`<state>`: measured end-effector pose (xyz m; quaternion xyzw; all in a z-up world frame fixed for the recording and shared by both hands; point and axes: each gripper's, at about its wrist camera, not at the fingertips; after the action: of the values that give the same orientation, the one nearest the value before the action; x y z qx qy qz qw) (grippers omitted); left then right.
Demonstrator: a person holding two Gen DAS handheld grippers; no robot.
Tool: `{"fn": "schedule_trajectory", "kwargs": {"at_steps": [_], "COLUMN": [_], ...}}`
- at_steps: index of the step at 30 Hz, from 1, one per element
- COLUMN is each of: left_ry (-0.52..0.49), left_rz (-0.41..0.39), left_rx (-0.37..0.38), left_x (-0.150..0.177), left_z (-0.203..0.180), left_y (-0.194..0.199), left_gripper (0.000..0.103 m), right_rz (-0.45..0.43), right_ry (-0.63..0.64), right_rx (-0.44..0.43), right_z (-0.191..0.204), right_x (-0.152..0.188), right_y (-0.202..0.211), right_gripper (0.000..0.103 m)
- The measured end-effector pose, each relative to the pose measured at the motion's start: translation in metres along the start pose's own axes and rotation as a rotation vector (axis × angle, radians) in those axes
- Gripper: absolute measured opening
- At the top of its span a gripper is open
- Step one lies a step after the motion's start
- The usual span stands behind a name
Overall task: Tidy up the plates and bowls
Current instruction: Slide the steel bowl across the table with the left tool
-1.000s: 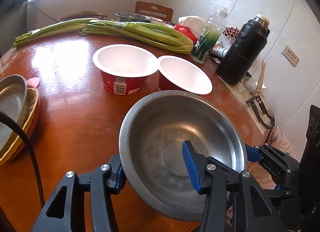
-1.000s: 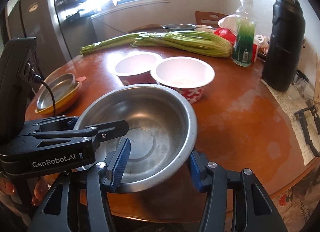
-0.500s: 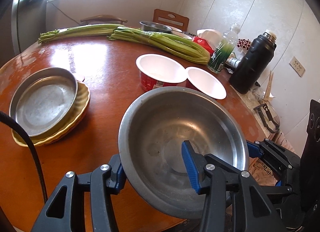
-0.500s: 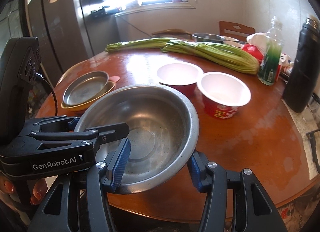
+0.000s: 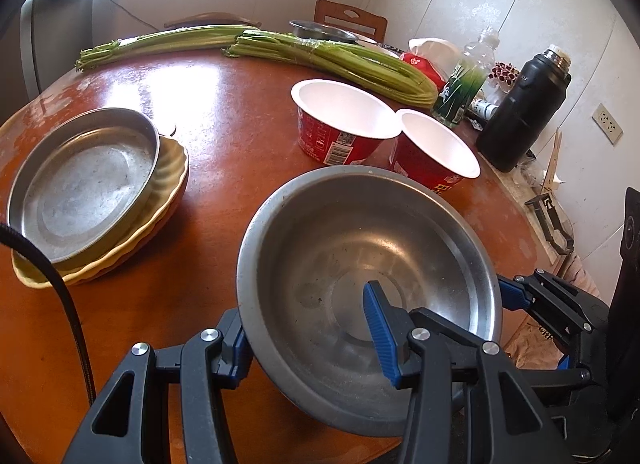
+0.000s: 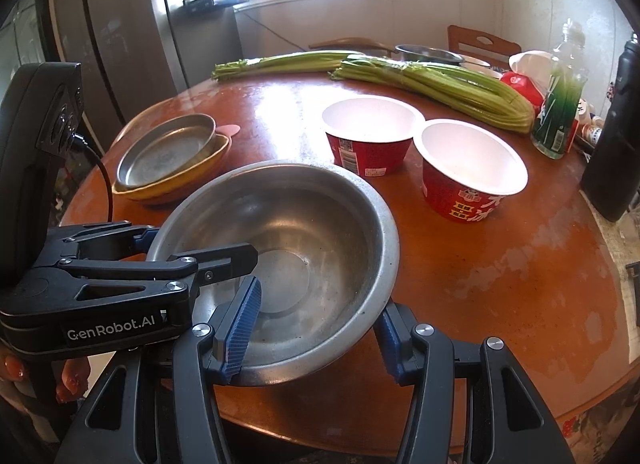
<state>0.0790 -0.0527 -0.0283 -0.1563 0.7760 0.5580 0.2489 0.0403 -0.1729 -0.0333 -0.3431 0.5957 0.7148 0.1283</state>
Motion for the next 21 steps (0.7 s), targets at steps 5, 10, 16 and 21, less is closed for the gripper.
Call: {"fn": "schedule_trajectory", "kwargs": {"at_steps": [5,10,16,21], "left_ry": [-0.001,-0.012,-0.019,-0.010], "left_rz": [0.012,0.002,-0.004,-0.010], "left_rx": [-0.004,-0.008,-0.011,-0.005], "left_x": [0.001,0.001,0.003,0.004], "left_z": [-0.001,-0.006,-0.008,-0.004], "left_y": [-0.009,-0.013,-0.013,-0.011], "left_gripper": [0.049,0.049,0.050,0.051], "right_rz": [0.006,0.008,0.016,0.014], "right_ry": [-0.001,-0.014,-0.025,-0.039], "right_rx": [-0.002,-0.002,-0.012,-0.020], "right_z": [-0.003,-0.009,-0.012,-0.014], "right_x": [0.004,0.007,0.009,0.010], "right_y": [-0.004,-0.005,-0.007,-0.005], "right_gripper": [0.056,0.056,0.056,0.056]}}
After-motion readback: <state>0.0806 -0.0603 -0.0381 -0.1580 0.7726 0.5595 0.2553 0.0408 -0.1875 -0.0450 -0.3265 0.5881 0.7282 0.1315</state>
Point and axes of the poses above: each gripper's, at about its wrist camera, not at the fingertips, and y roughly against the way its jaws point, z to its left, x to its underside, and after that the axes turned 2 degrees about y, right-handed
